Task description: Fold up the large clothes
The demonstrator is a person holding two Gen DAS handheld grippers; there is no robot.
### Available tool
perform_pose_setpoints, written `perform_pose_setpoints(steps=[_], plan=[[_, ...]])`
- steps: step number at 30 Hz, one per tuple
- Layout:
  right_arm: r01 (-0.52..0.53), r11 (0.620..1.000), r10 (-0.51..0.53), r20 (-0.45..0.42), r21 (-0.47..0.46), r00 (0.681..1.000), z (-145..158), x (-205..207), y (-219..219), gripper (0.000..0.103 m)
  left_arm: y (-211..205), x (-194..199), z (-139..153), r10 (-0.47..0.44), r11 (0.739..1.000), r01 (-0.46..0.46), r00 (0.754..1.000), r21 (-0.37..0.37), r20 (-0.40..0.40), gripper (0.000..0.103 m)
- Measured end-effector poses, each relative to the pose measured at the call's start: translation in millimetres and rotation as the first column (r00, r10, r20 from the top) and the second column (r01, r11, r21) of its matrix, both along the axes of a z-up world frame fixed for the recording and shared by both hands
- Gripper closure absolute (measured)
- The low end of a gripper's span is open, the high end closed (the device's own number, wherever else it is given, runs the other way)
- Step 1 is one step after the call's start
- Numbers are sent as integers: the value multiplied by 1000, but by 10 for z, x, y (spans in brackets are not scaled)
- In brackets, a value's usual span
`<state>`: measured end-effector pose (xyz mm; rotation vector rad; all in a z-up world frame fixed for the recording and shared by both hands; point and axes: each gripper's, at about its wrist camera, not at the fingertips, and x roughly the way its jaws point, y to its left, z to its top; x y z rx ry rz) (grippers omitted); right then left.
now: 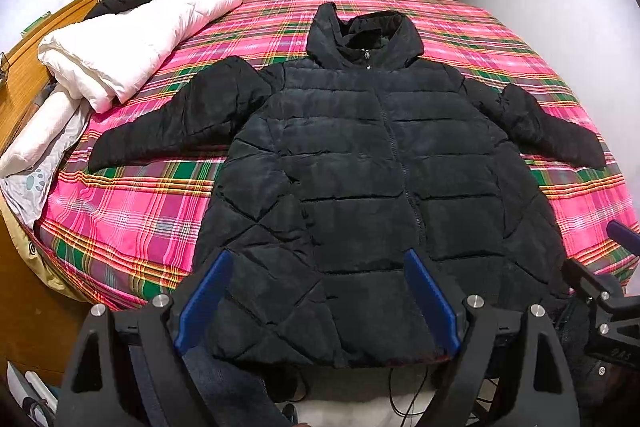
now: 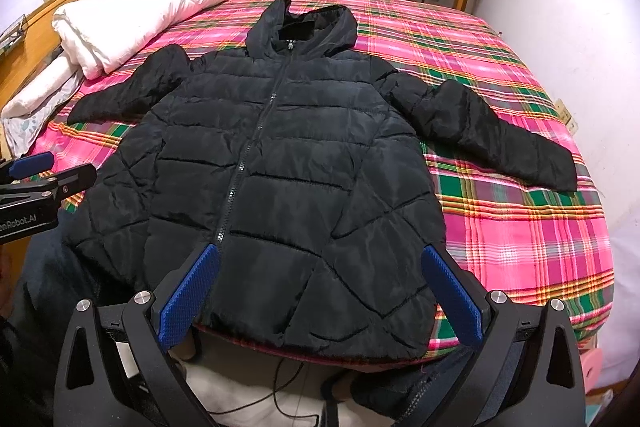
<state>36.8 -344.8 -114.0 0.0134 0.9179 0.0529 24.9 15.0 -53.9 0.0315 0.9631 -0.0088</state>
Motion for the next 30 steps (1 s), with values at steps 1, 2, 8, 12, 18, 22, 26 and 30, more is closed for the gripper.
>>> perform_pose_setpoints(steps=[1, 2, 8, 12, 18, 22, 26, 30], plan=[[0, 1000, 0, -1, 7, 1000, -12, 26, -4, 2, 20, 29, -24, 2, 1000, -2, 1000, 2, -1, 14], [1, 1000, -1, 0, 12, 1000, -22, 59, -6, 2, 40, 69, -47, 5, 1000, -5, 1000, 3, -2, 14], [-7, 1000, 8, -8, 30, 1000, -104, 366, 22, 2, 339, 411, -245, 40, 997, -42, 999, -69, -30, 14], [-20, 1000, 20, -16, 20, 1000, -159, 658, 81, 2, 622, 703, -389, 88, 994, -90, 996, -69, -27, 14], [-35, 999, 36, -34, 16, 999, -272, 1126, 200, 2, 1231, 1236, -556, 203, 977, -203, 979, -67, -6, 14], [-57, 998, 57, -50, 2, 997, -377, 1395, 316, 2, 1725, 1571, -736, 302, 949, -304, 953, -88, -41, 30], [-74, 997, 74, -68, -1, 995, -494, 1639, 426, 2, 2209, 1839, -980, 386, 912, -393, 919, -121, -77, 30], [-75, 997, 75, -78, 8, 994, -609, 1848, 485, 2, 2615, 2001, -1193, 450, 869, -462, 887, -174, -107, 30]])
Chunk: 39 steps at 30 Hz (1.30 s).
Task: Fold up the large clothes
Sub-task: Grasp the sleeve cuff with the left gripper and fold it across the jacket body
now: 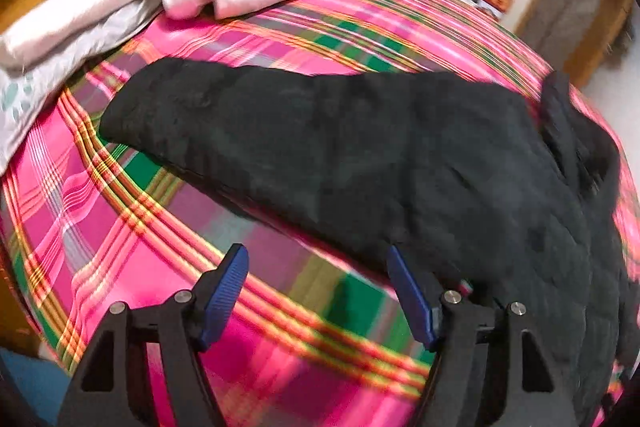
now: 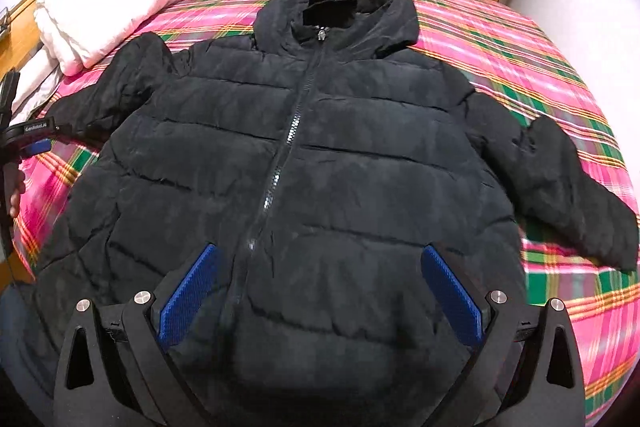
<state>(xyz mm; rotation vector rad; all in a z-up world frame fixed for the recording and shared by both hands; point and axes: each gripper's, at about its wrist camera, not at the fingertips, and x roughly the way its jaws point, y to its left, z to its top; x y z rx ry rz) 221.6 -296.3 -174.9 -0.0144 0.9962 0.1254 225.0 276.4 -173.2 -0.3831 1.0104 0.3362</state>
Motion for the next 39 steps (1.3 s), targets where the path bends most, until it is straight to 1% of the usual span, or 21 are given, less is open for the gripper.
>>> perform_pose_setpoints(steps=[2, 9, 11, 15, 16, 18, 20, 21, 22, 23, 27, 30, 32, 35, 38, 39], plan=[[4, 1000, -4, -9, 10, 1000, -48, 82, 12, 2, 177, 58, -94, 48, 999, -48, 999, -5, -8, 31], [6, 1000, -7, -24, -12, 1000, -180, 273, 38, 2, 656, 159, -345, 175, 982, -171, 983, -83, 45, 32], [7, 1000, -7, -31, -15, 1000, -215, 295, 35, 2, 754, 186, -389, 190, 978, -182, 979, -104, 76, 32], [12, 1000, -13, -47, -19, 999, -290, 322, 17, 2, 879, 240, -417, 205, 977, -196, 972, -89, 115, 36], [15, 1000, -15, -51, -19, 999, -304, 323, 11, 2, 886, 263, -420, 204, 978, -196, 971, -76, 121, 39], [20, 1000, -21, -56, -17, 998, -326, 309, -2, 2, 894, 314, -423, 192, 981, -186, 973, -55, 129, 48], [25, 1000, -26, -57, -18, 998, -332, 289, -16, 2, 888, 347, -397, 178, 984, -174, 976, -42, 127, 67], [27, 999, -28, -56, -18, 998, -328, 279, -29, 2, 899, 353, -373, 178, 984, -175, 976, -37, 127, 72], [30, 999, -31, -54, -18, 998, -318, 266, -41, 2, 897, 357, -321, 177, 984, -175, 976, -31, 128, 81], [33, 999, -33, -51, -17, 998, -308, 249, -51, 2, 895, 352, -275, 175, 985, -172, 976, -30, 130, 85], [50, 999, -50, -33, -1, 998, -221, 166, -111, 2, 837, 334, 46, 151, 988, -150, 974, -22, 171, 90], [62, 998, -62, -21, 14, 998, -149, 96, -176, 2, 719, 289, 408, 110, 994, -109, 966, -17, 233, 91], [72, 997, -72, -12, 16, 997, -103, 42, -226, 2, 596, 261, 699, 71, 997, -70, 956, -12, 286, 92], [86, 996, -86, -3, 4, 996, -55, -56, -298, 2, 294, 222, 1161, -14, 1000, 9, 931, 15, 366, 92], [105, 994, -106, 7, 19, 994, -7, -179, -431, 2, -109, 186, 1573, -118, 993, 112, 893, 39, 434, 92], [117, 993, -117, 9, 24, 993, 6, -220, -488, 2, -288, 182, 1709, -160, 987, 156, 876, 47, 455, 92]])
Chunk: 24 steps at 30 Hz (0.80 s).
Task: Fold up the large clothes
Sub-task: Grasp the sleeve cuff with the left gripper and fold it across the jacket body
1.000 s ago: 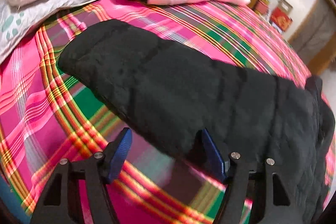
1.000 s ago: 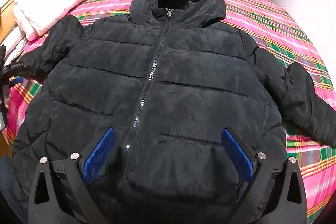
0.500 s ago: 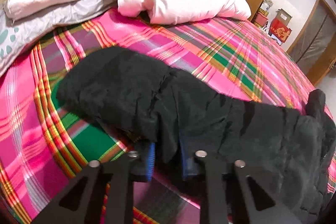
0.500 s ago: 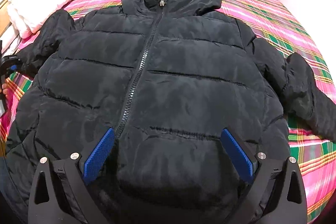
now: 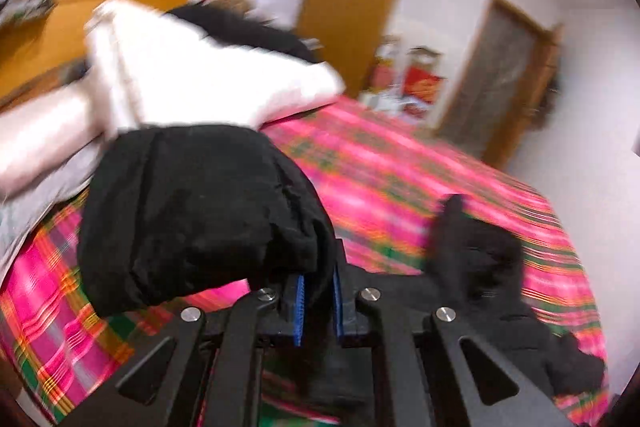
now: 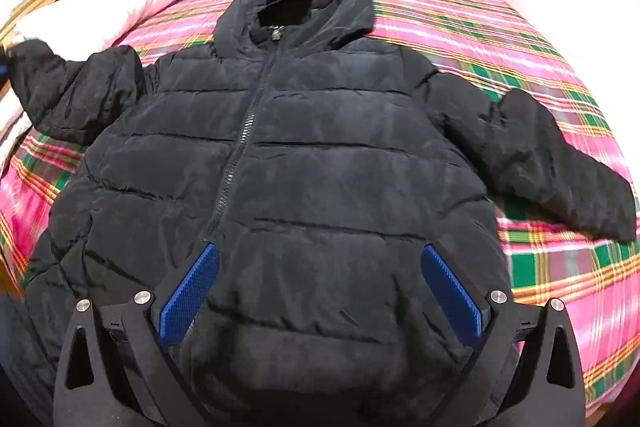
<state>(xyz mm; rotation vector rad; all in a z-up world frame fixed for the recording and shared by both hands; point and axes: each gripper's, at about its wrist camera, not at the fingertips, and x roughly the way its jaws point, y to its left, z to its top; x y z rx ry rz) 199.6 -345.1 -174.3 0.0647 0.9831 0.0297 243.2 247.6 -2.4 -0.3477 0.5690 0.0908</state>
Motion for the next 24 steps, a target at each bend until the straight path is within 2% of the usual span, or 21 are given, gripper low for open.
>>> perform_pose_setpoints(steps=[2, 5, 9, 12, 16, 18, 22, 23, 24], plan=[[23, 1000, -23, 4, 10, 1000, 19, -92, -126, 2, -279, -3, 162, -70, 998, 70, 997, 1, 30, 92], [63, 998, -64, 9, 27, 998, 38, -222, -320, 2, -767, 23, 339, -189, 982, 190, 980, -2, 62, 92], [131, 990, -131, 10, 51, 991, 22, -366, -628, 2, -1433, 97, 319, -352, 935, 354, 934, -16, 57, 92], [174, 982, -175, -3, 68, 985, -30, -410, -817, 2, -1884, 183, 126, -452, 892, 452, 892, -35, 8, 92], [230, 969, -228, -31, 94, 973, -147, -418, -1013, 2, -2391, 318, -320, -540, 842, 536, 838, -61, -78, 91], [250, 962, -247, -44, 111, 968, -211, -409, -1102, 2, -2600, 362, -595, -580, 815, 571, 805, -99, -126, 88], [263, 953, -257, -54, 150, 965, -304, -362, -1189, 2, -2791, 333, -1034, -650, 757, 610, 738, -235, -181, 63], [261, 951, -255, -58, 164, 965, -322, -344, -1203, 2, -2800, 312, -1105, -662, 746, 614, 727, -259, -184, 52], [260, 950, -253, -62, 172, 965, -344, -323, -1213, 2, -2830, 297, -1138, -670, 737, 618, 719, -272, -182, 47]])
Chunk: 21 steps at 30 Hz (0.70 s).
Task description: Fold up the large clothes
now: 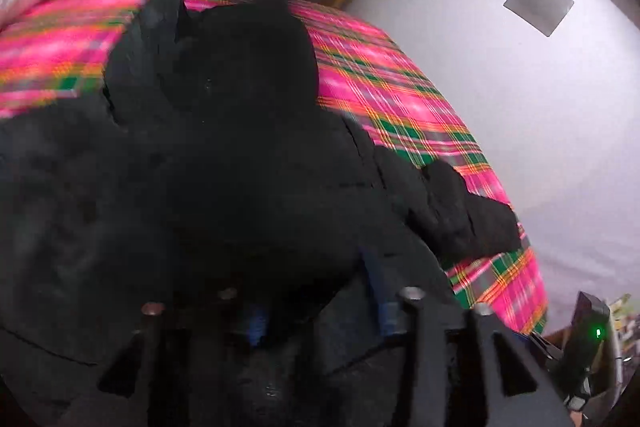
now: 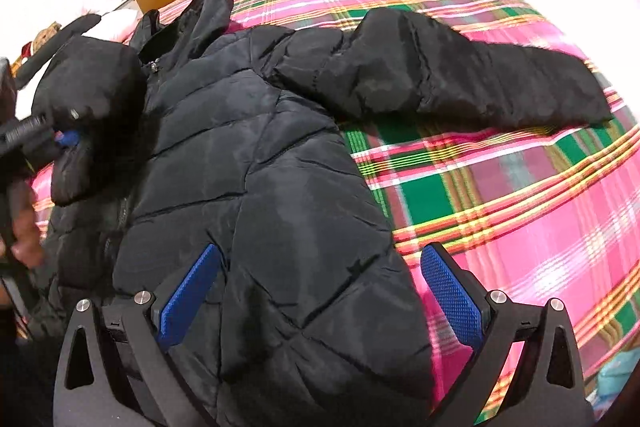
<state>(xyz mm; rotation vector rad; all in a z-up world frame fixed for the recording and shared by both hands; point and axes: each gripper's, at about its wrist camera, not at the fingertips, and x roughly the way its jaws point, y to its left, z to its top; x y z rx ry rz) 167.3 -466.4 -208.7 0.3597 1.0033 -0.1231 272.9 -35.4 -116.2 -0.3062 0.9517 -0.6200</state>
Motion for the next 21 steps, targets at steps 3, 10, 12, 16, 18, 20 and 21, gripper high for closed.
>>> perform_pose_setpoints(steps=[3, 10, 12, 16, 18, 20, 21], plan=[[-11, 1000, 11, 0, 21, 1000, -25, 89, 28, 2, -44, -55, -75, -51, 998, 51, 999, -29, -13, 38], [-29, 999, 26, 49, 44, 998, 167, 340, 140, 2, 154, -173, 208, -57, 996, 58, 998, -64, 19, 37], [-32, 998, 28, 69, 51, 997, 230, 419, 171, 2, 340, -186, 245, -56, 995, 59, 998, -83, 29, 37], [-29, 997, 22, 102, 70, 995, 309, 515, 223, 2, 516, -229, 442, -124, 982, 135, 988, -130, 91, 35], [-24, 997, 16, 108, 71, 994, 323, 552, 250, 2, 617, -253, 481, -149, 971, 166, 983, -171, 103, 34], [-23, 997, 15, 109, 71, 994, 322, 563, 274, 2, 763, -215, 516, -84, 984, 100, 990, -148, 111, 34], [-21, 997, 14, 103, 68, 995, 304, 579, 289, 2, 815, -178, 501, -42, 991, 55, 993, -122, 113, 34]])
